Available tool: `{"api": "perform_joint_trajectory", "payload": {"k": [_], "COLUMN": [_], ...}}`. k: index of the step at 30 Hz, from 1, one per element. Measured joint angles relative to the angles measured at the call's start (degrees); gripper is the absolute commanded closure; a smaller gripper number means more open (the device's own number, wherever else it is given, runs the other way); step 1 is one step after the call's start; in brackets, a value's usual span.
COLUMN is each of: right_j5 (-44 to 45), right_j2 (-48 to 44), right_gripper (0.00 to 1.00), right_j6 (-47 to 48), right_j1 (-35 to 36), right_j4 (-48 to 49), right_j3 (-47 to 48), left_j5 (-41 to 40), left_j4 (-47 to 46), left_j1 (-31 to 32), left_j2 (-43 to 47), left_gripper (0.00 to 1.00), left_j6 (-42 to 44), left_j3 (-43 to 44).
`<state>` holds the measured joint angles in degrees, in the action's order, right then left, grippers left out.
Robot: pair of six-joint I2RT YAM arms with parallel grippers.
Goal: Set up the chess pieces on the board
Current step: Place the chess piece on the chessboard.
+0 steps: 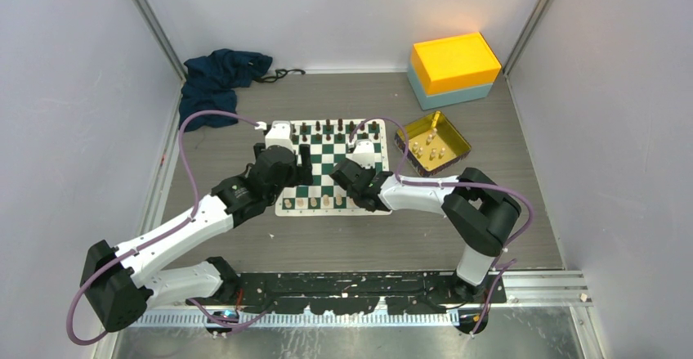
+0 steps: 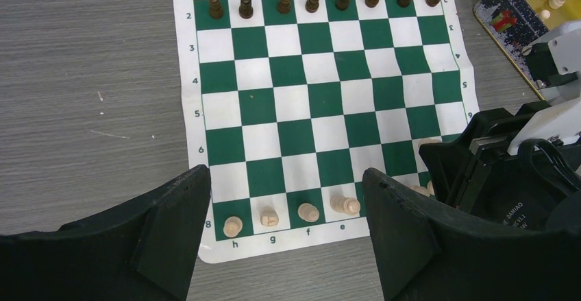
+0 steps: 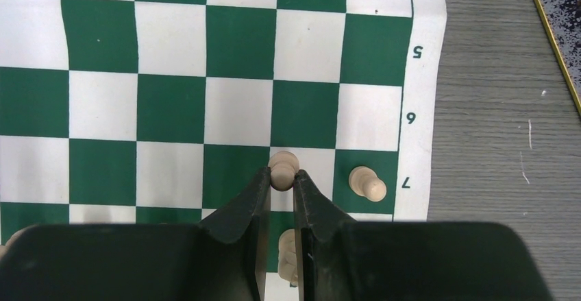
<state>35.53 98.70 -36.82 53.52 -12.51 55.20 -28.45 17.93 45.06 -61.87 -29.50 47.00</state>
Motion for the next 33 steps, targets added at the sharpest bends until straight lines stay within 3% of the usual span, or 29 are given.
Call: {"api": "perform_joint_trajectory", "payload": {"k": [8,33], "right_j5": [0.9,0.8], "right_j2": [0.0,0.4], "right_gripper": [0.97,0.81], "right_j6": [-1.1,-2.8], "right_j1": [0.0,-0.3], "right_j4": [-1.4,-3.0], "right_j3": [0.5,0.5], "left_j5": [0.0,0.0], "left_j4": [0.0,0.0], "left_j1": [0.0,0.0], "left_j2": [0.0,0.0], "left_gripper": [0.18,0.18], "left_j6": [0.0,0.0], "left_j3": [0.0,0.0]}}
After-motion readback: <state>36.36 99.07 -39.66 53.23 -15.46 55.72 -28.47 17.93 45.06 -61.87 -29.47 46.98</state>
